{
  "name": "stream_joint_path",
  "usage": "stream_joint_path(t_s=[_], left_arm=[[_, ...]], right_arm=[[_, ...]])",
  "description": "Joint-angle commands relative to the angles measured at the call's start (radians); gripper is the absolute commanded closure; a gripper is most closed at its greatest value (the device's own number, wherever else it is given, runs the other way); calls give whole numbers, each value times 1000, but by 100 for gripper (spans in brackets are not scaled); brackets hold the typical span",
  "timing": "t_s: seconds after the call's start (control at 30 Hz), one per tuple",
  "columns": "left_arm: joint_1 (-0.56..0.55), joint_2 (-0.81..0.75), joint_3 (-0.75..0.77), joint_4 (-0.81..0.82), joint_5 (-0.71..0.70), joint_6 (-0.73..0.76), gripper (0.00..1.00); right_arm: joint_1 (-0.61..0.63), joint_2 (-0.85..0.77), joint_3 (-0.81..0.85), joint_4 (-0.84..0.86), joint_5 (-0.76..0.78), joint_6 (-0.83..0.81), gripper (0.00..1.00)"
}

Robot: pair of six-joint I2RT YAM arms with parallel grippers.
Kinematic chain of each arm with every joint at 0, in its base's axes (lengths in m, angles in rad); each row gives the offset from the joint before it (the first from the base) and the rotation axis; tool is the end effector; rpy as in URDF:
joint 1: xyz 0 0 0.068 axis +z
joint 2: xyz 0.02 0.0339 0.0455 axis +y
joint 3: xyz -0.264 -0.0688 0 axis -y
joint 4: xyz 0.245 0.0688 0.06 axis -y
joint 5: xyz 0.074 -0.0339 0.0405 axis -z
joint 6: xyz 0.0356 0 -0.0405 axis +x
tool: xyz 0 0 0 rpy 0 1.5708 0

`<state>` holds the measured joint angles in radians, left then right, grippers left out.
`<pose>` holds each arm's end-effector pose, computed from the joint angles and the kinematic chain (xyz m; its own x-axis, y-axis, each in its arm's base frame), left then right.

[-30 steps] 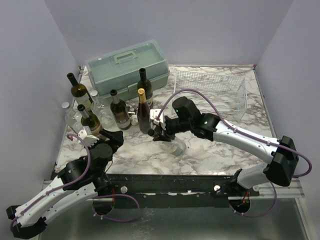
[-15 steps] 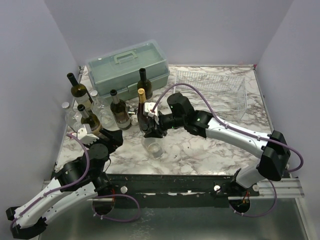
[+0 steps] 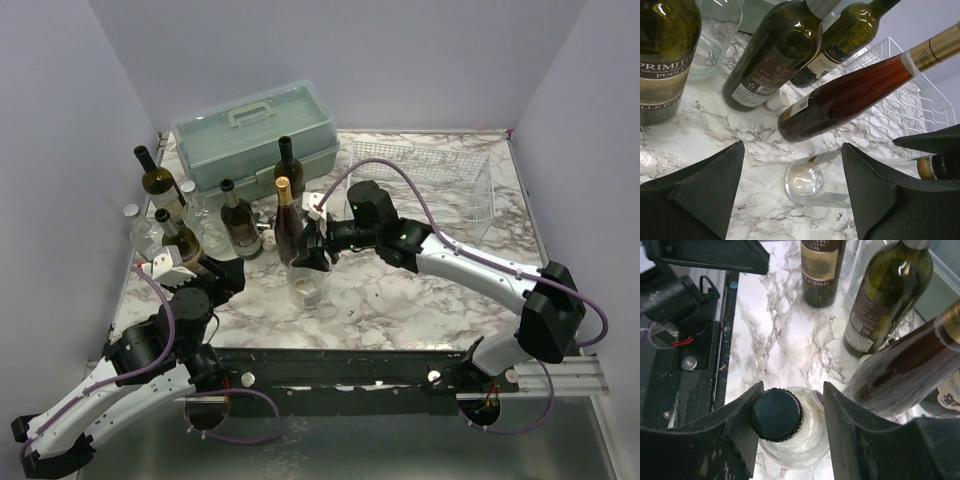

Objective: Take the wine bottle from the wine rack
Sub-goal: Place the wine bottle at the center of the board.

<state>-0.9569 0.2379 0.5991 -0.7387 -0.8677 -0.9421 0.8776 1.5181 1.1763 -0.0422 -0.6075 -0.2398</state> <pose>0.0577 -0.0347 0.2827 -0.2219 -0.5929 -0.7741 -0.1011 0.8036 -0.5865 0.2098 0.2843 0.3129 -0.0022 -0.3079 -0.9514 -0.9989 0.0458 -0.0125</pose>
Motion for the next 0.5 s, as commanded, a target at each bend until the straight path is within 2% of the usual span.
stream_joint_path(t_s=[0.0, 0.1, 0.23, 0.3, 0.4, 0.47], left_arm=[[3, -2, 36, 34, 47, 88, 19], [3, 4, 43, 38, 72, 121, 18], [3, 5, 59, 50, 152, 204, 14], [3, 5, 70, 58, 213, 271, 10], [3, 4, 90, 53, 307, 366, 1], [3, 3, 103, 50, 375, 431, 1]], right_arm=[[4, -71, -35, 79, -76, -23, 42], [3, -90, -40, 46, -85, -35, 34], [-18, -139, -10, -83, -120, -68, 22], [-41, -171, 31, -196, -138, -94, 16], [-83, -227, 91, -438, -186, -219, 9], [-112, -284, 100, -552, -184, -282, 5]])
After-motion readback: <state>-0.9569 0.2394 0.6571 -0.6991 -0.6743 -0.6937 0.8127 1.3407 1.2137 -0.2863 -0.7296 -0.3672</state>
